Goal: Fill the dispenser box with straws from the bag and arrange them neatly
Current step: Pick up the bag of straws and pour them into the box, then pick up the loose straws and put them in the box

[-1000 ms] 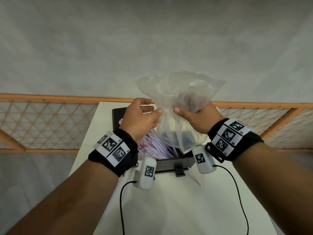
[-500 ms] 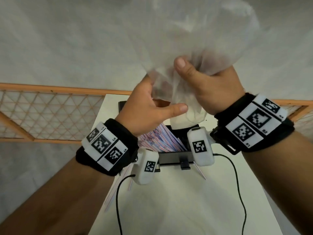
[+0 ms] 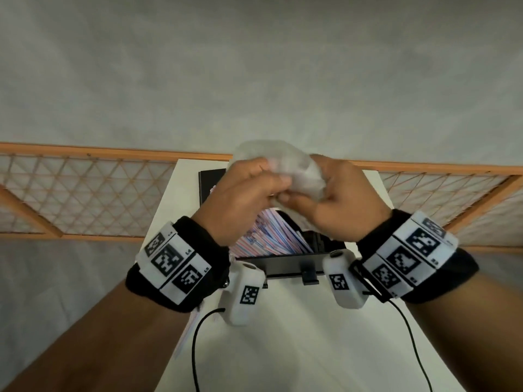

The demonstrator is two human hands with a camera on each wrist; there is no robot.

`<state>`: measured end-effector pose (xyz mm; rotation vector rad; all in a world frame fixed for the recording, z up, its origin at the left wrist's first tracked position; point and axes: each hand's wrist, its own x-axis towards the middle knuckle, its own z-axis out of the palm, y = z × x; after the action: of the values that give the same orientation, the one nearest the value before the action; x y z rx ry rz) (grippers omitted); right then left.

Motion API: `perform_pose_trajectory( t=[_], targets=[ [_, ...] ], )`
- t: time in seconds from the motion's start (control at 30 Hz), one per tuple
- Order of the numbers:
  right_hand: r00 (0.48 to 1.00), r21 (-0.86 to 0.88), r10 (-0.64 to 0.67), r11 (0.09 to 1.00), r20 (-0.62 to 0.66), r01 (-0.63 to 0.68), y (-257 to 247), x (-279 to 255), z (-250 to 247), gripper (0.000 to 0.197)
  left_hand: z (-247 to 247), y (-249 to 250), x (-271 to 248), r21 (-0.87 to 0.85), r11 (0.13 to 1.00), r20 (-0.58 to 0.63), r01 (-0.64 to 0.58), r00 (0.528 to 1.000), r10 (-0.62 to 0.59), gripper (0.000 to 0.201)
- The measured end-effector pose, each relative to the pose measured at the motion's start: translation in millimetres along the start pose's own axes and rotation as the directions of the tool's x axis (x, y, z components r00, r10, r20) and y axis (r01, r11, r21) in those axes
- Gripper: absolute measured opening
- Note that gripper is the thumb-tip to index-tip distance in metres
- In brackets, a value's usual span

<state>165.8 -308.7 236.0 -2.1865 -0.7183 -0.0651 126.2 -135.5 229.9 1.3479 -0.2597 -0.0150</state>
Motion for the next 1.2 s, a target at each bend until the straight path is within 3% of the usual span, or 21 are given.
perform_pose_trajectory(
  t=[0.1,0.17,0.23,0.3,0.4,0.5,0.57,0.63,0.7,0.77,0.8,0.97,1.13,1.2],
  targets=[
    [0.99,0.151,0.125,0.982,-0.067,-0.114,18,-7,-5,0.017,-7,7,-13,0.41,0.903,-0.088,-0.131,0.979,0.183,0.066],
    [0.996,0.36,0.092,0.929,-0.016,-0.08,9,-12,-4,0.006,-8,10,-17,0.58,0.806,-0.008,-0.123,0.988,0.157,0.086],
    [0.999,0.456,-0.035,0.89,0.021,0.022,-7,-9,4,0.014,-9,11,-18,0.61,0.781,0.041,-0.132,0.99,0.135,0.065],
    [0.999,0.484,-0.046,0.874,0.007,0.037,-15,-2,14,0.036,-19,15,-16,0.657,0.743,-0.102,-0.13,0.961,0.258,0.027],
    [0.994,0.435,0.1,0.898,-0.041,-0.072,-12,1,21,0.053,-54,19,-20,0.681,0.732,-0.417,-0.034,0.803,0.426,0.015],
    [0.991,0.315,0.131,0.939,0.038,-0.137,2,-13,27,0.024,-112,4,-33,0.578,0.81,-0.669,0.099,0.626,0.401,0.015],
    [0.974,0.256,0.149,0.948,0.173,-0.191,15,-27,35,0.022,-142,-19,-39,0.539,0.81,-0.748,0.232,0.574,0.333,0.014],
    [0.932,0.186,0.208,0.945,0.297,-0.27,31,-41,47,0.024,-155,-47,-42,0.524,0.737,-0.782,0.428,0.585,0.216,0.012],
    [0.873,0.048,0.278,0.945,0.402,-0.323,43,-56,62,0.026,-156,-80,-45,0.551,0.584,-0.79,0.596,0.598,0.135,0.013],
    [0.793,-0.139,0.37,0.927,0.484,-0.348,54,-72,79,0.025,-151,-110,-47,0.605,0.449,-0.758,0.658,0.648,0.071,0.019],
    [0.755,-0.214,0.408,0.913,0.514,-0.348,59,-80,86,0.024,-150,-126,-47,0.619,0.422,-0.741,0.662,0.671,0.033,0.022],
    [0.609,-0.378,0.53,0.848,0.589,-0.372,83,-114,115,0.014,-154,-184,-51,0.612,0.36,-0.672,0.704,0.703,-0.232,0.054],
    [0.56,-0.395,0.555,0.832,0.615,-0.39,91,-128,128,0.014,-160,-210,-61,0.7,0.341,-0.522,0.627,0.776,-0.355,0.083],
    [0.549,-0.395,0.566,0.824,0.615,-0.406,95,-131,132,0.014,-158,-212,-70,0.716,0.373,-0.493,0.591,0.805,-0.329,0.092]
  ],
)
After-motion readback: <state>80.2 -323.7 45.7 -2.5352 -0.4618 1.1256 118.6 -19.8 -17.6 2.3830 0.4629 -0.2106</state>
